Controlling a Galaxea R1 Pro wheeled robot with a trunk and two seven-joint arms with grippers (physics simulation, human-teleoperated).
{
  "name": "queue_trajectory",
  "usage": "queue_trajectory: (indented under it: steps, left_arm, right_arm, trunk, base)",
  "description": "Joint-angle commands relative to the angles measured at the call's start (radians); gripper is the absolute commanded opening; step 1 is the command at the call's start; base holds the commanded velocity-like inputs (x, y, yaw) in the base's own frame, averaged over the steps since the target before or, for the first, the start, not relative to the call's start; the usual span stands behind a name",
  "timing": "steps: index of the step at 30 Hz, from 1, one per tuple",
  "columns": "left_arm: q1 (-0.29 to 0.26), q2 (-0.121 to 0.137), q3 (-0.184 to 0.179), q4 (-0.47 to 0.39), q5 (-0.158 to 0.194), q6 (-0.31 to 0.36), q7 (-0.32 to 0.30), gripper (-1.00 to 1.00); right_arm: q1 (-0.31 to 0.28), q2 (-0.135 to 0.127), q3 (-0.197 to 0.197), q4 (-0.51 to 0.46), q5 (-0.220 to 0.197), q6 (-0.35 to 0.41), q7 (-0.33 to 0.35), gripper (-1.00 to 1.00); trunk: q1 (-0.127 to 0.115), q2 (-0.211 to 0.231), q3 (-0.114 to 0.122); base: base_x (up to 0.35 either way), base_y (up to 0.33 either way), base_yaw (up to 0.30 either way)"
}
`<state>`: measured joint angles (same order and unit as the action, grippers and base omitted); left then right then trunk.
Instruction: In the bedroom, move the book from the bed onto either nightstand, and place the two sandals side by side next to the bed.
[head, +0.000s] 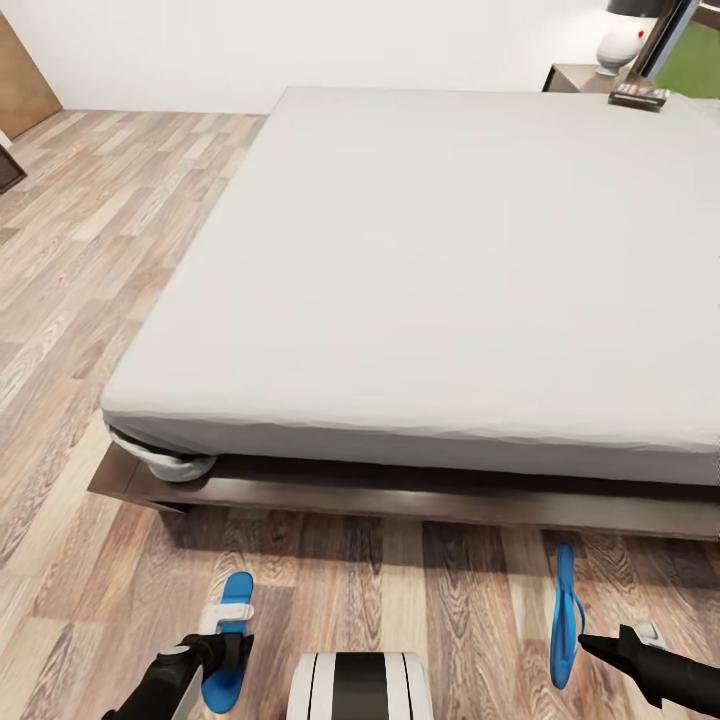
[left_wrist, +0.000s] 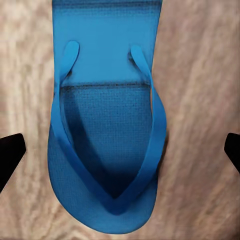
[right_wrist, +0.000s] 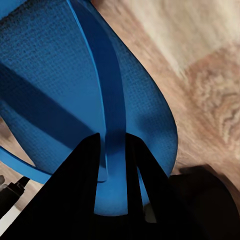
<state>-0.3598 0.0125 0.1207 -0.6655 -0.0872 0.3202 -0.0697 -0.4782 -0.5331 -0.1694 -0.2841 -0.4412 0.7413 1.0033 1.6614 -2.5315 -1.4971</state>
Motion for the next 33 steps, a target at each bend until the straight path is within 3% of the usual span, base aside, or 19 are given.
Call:
queue_trajectory:
  steps: [1, 5, 8, 10, 12, 15, 18, 24, 26, 27, 28, 33]
  left_arm:
    - [0.0, -0.001, 0.005, -0.002, -0.009, 0.006, -0.008, 1.0]
    - [0.001, 0.003, 0.009, -0.003, -0.002, 0.006, -0.045, 1.0]
    - [0.001, 0.03, 0.023, -0.006, 0.034, 0.006, -0.153, 1.0]
    - [0.001, 0.065, 0.037, -0.009, 0.072, 0.007, -0.253, 1.0]
    - [0.001, 0.12, 0.045, -0.01, 0.116, 0.009, -0.376, 1.0]
    - [0.001, 0.155, 0.047, -0.011, 0.152, 0.009, -0.481, 1.0]
    - [0.001, 0.171, 0.066, -0.006, 0.193, 0.007, -0.606, 1.0]
    - [0.001, 0.174, 0.091, -0.005, 0.207, 0.005, -0.653, 1.0]
    - [0.001, 0.175, 0.093, -0.005, 0.208, 0.005, -0.656, 1.0]
    - [0.001, 0.187, 0.094, -0.005, 0.209, 0.006, -0.658, 1.0]
    - [0.001, 0.194, 0.094, -0.005, 0.209, 0.006, -0.658, 1.0]
    - [0.001, 0.2, 0.092, -0.005, 0.209, 0.006, -0.657, 1.0]
  right_arm:
    - [0.0, 0.0, -0.002, 0.0, -0.001, 0.005, 0.001, -1.0]
    - [0.0, 0.0, -0.002, 0.0, -0.001, 0.004, 0.001, -1.0]
    - [0.0, 0.0, -0.002, 0.0, -0.001, 0.004, 0.001, -1.0]
    - [0.0, 0.0, -0.002, 0.0, -0.001, 0.004, 0.001, -1.0]
    - [0.0, 0.0, -0.002, 0.0, -0.001, 0.004, 0.001, -1.0]
    - [0.0, 0.0, -0.002, 0.0, -0.001, 0.004, 0.001, -1.0]
    - [0.0, 0.0, -0.002, 0.0, 0.0, 0.003, -0.002, -1.0]
    - [0.0, 0.004, 0.0, 0.004, 0.006, -0.013, -0.011, -1.0]
    - [0.0, 0.006, 0.005, 0.007, 0.007, -0.057, -0.016, -1.0]
    - [0.0, 0.007, 0.006, 0.013, 0.007, -0.15, -0.049, -1.0]
    - [0.0, 0.007, 0.006, 0.016, 0.008, -0.179, -0.084, -1.0]
    - [0.0, 0.007, 0.007, 0.018, 0.008, -0.225, -0.233, -1.0]
  trunk:
    - [0.0, 0.0, -0.001]
    - [0.0, 0.0, -0.001]
    - [0.0, 0.0, -0.001]
    - [0.0, 0.0, -0.001]
    - [0.0, 0.0, -0.001]
    - [0.0, 0.0, -0.001]
    - [0.0, 0.0, -0.001]
    - [0.0, 0.0, -0.001]
    - [0.0, 0.0, -0.001]
    - [0.0, 0.0, -0.001]
    - [0.0, 0.0, -0.001]
    - [0.0, 0.0, -0.001]
  base:
    - [0.0, 0.0, 0.0]
    - [0.0, 0.0, 0.0]
    - [0.0, 0.0, 0.0]
    - [0.0, 0.0, 0.0]
    - [0.0, 0.0, 0.0]
    - [0.0, 0.0, 0.0]
    - [0.0, 0.0, 0.0]
    - [0.0, 0.025, 0.0]
    - [0.0, 0.165, 0.0]
    - [0.0, 0.256, 0.0]
    - [0.0, 0.266, 0.0]
    - [-0.001, 0.274, 0.0]
